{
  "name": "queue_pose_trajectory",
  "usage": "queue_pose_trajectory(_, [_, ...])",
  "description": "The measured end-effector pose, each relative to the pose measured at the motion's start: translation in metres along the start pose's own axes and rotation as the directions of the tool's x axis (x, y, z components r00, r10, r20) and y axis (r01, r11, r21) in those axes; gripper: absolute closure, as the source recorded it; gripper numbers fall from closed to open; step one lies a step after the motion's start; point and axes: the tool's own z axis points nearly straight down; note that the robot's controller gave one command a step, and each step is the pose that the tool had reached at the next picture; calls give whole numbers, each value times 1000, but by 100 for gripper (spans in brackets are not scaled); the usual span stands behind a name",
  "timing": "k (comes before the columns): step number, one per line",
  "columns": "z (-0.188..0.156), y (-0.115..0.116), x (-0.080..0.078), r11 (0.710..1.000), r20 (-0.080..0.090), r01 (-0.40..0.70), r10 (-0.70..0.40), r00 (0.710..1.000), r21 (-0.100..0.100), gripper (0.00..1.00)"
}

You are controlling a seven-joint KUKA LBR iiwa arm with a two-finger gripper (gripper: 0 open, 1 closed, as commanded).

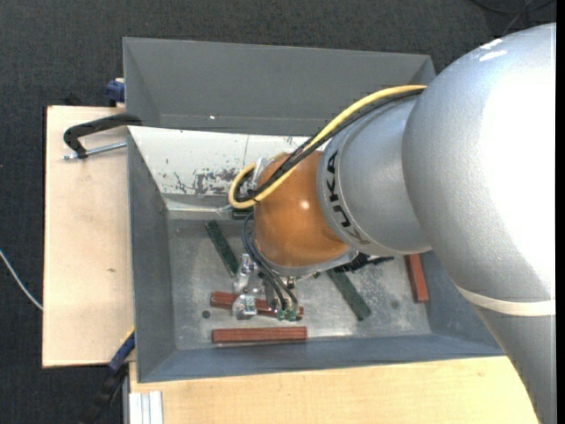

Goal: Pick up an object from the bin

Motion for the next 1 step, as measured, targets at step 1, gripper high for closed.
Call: queue_pose_trajectory(1, [0, 0, 0, 1000, 0, 0, 0, 1000, 0, 100])
